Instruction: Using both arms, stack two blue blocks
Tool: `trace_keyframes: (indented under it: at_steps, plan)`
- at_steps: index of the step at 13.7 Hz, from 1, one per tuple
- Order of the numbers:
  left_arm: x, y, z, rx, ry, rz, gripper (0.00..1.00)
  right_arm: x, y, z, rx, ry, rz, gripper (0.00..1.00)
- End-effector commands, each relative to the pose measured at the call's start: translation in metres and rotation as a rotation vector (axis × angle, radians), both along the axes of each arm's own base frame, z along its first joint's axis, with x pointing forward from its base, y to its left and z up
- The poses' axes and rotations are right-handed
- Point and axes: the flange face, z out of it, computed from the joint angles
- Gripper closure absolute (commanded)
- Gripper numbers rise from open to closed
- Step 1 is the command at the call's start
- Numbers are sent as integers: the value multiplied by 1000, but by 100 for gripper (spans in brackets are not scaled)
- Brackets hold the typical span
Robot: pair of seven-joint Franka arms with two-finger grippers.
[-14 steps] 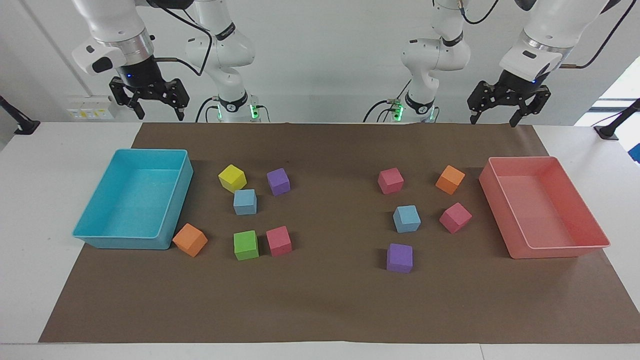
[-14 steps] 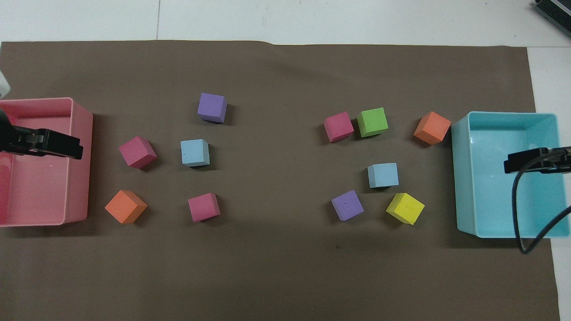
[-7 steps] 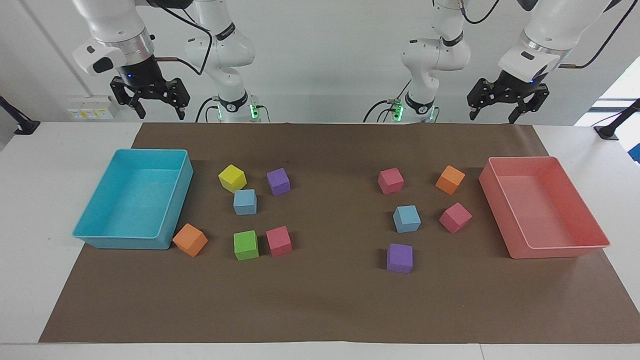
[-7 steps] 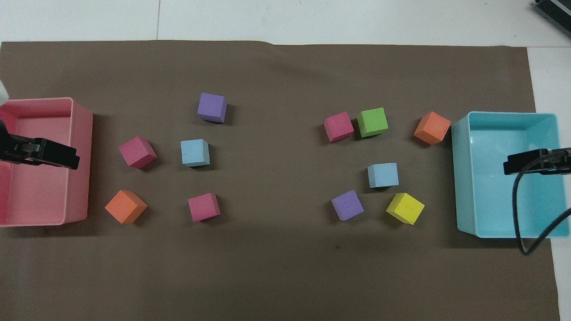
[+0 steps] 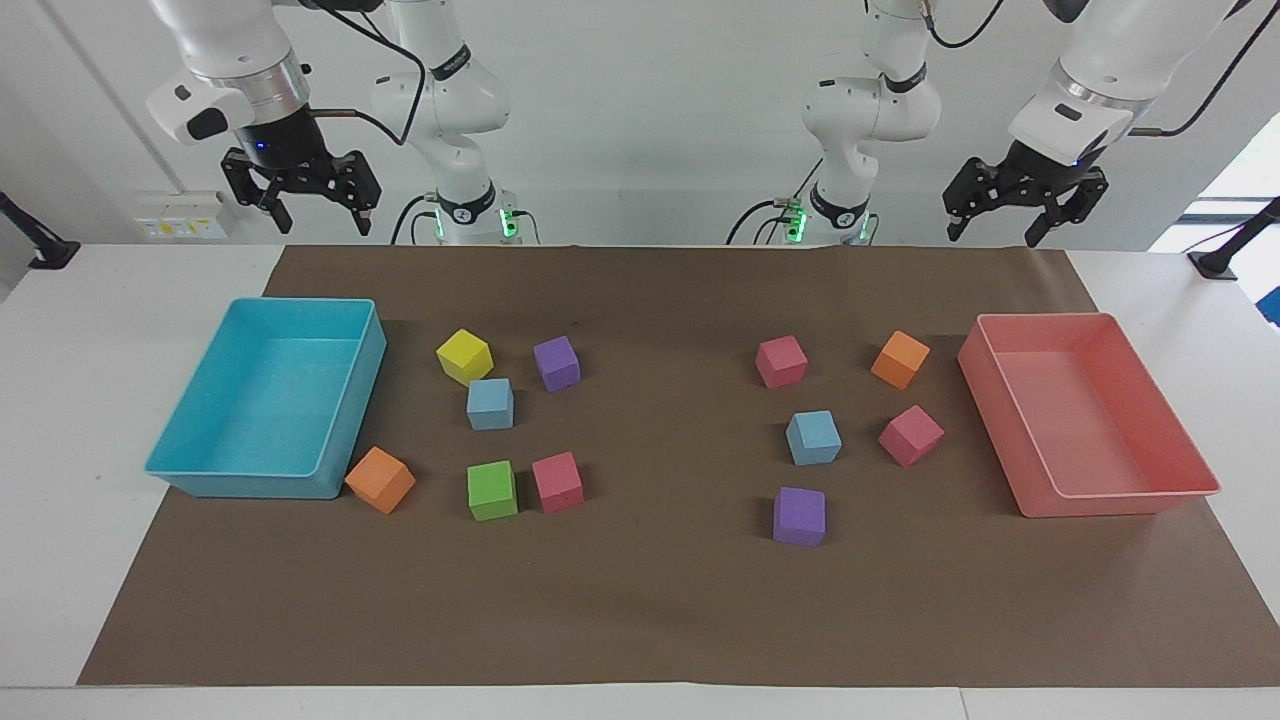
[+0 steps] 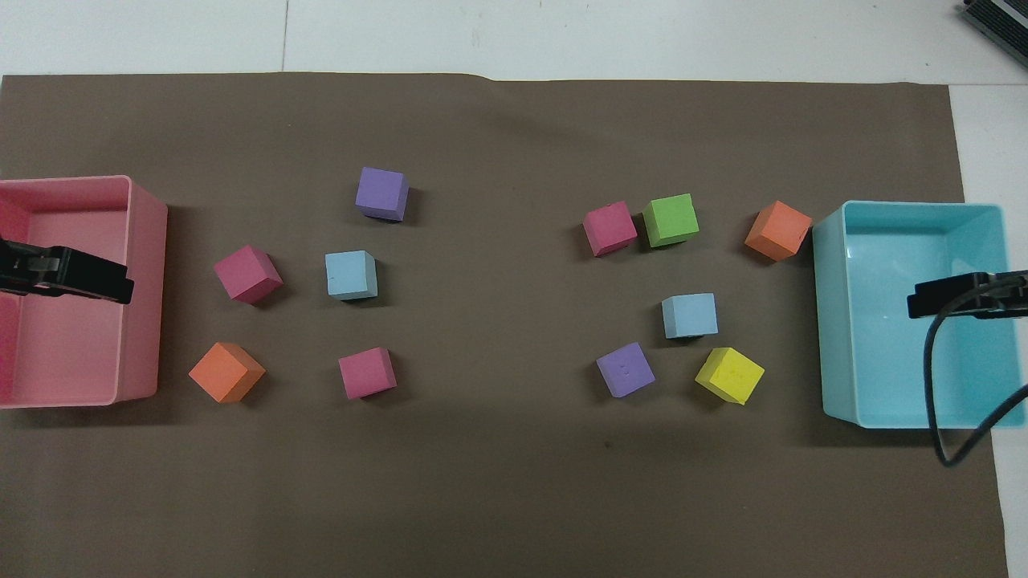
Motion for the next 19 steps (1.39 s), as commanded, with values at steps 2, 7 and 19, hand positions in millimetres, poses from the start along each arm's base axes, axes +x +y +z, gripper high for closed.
trace_keyframes:
  at_steps: [2,7,19]
  plan:
    - [-6,6,4,5,2,-6,0,-9,0,0,20,6,17,0]
    - [-6,6,4,5,2,-6,0,-9,0,-1,20,9,18,0]
    - [-6,6,4,5,2,-6,0,9,37,-100,14,31,73,0]
